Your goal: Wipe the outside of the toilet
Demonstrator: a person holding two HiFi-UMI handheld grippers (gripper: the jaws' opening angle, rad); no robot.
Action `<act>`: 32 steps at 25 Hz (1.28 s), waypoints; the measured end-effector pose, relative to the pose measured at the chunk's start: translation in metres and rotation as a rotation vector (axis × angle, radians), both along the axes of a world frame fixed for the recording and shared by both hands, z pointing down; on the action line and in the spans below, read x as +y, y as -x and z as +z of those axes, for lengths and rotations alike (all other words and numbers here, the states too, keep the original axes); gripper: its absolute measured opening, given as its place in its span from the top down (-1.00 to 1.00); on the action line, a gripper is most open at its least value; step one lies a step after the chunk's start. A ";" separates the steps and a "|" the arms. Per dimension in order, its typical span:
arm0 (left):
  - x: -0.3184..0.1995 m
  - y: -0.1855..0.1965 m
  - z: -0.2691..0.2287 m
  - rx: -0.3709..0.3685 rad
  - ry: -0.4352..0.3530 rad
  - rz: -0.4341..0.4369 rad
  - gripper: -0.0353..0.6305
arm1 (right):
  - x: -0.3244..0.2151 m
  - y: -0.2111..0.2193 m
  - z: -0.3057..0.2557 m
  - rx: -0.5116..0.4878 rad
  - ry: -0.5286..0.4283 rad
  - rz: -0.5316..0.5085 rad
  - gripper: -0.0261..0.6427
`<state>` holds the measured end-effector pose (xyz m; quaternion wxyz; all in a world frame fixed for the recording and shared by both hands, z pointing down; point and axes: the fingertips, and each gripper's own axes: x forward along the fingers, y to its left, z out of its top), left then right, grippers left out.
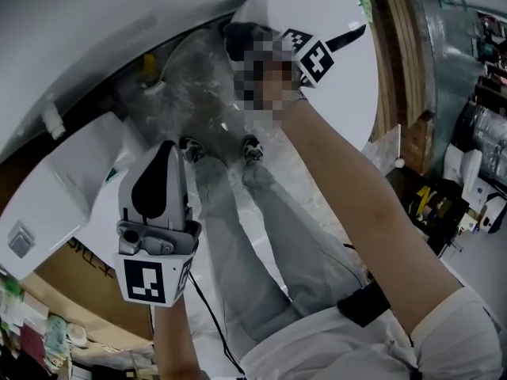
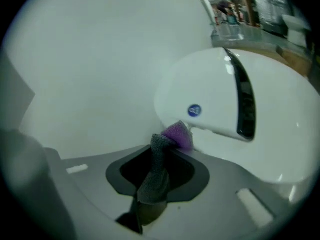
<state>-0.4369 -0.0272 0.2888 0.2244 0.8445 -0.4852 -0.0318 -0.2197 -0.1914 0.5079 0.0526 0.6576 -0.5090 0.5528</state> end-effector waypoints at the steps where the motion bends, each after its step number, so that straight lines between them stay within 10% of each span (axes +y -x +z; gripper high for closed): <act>1: 0.000 0.005 -0.001 -0.004 -0.005 -0.011 0.88 | -0.009 0.004 -0.007 0.034 -0.033 -0.066 0.65; 9: 0.025 0.027 -0.004 -0.037 -0.021 -0.142 0.88 | -0.017 0.050 -0.060 0.224 -0.302 -0.648 0.65; 21: 0.126 -0.026 -0.120 -0.032 -0.080 -0.363 0.88 | 0.132 0.026 -0.221 0.165 -0.565 -1.409 0.65; 26: 0.168 -0.061 -0.229 -0.078 -0.182 -0.368 0.88 | 0.153 -0.043 -0.363 0.258 -0.858 -1.485 0.65; 32: 0.241 -0.075 -0.303 -0.157 -0.186 -0.372 0.88 | 0.182 -0.105 -0.481 0.282 -0.942 -1.419 0.65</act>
